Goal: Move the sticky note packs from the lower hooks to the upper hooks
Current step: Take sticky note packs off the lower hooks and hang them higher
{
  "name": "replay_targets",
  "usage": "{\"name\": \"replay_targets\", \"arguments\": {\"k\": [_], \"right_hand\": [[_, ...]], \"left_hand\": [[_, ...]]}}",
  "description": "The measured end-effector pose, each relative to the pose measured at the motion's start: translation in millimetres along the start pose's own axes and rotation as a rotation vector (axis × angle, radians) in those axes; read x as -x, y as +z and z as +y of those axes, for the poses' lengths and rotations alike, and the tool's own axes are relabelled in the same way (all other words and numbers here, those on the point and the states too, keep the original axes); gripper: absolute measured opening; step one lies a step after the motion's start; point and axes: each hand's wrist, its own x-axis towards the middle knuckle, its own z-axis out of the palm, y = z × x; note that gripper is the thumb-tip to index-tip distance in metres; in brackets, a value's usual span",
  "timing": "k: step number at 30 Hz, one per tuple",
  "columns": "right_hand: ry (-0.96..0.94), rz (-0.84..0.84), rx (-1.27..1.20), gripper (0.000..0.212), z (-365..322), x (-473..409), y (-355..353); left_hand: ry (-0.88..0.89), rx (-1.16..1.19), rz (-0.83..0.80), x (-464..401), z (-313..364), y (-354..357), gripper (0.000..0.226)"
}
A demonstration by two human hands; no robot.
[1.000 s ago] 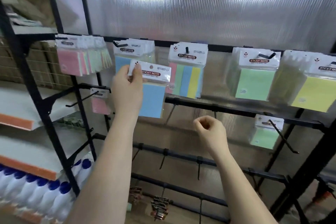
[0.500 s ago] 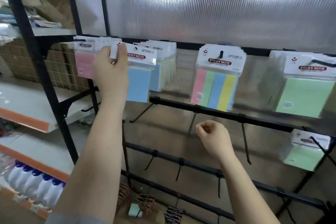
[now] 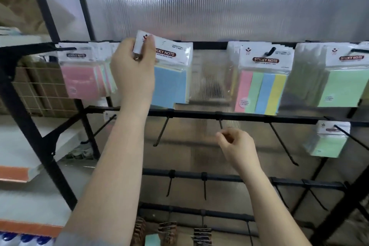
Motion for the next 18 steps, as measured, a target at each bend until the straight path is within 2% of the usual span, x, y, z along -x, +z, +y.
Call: {"name": "replay_targets", "arguments": {"k": [6, 18], "right_hand": [[0.015, -0.013, -0.009, 0.01, -1, 5, -2], [-0.013, -0.05, 0.066, 0.01, -1, 7, -3]], "left_hand": [[0.025, 0.059, -0.023, 0, -12, 5, 0.034], [-0.024, -0.012, 0.004, 7, -15, 2, 0.04]]}}
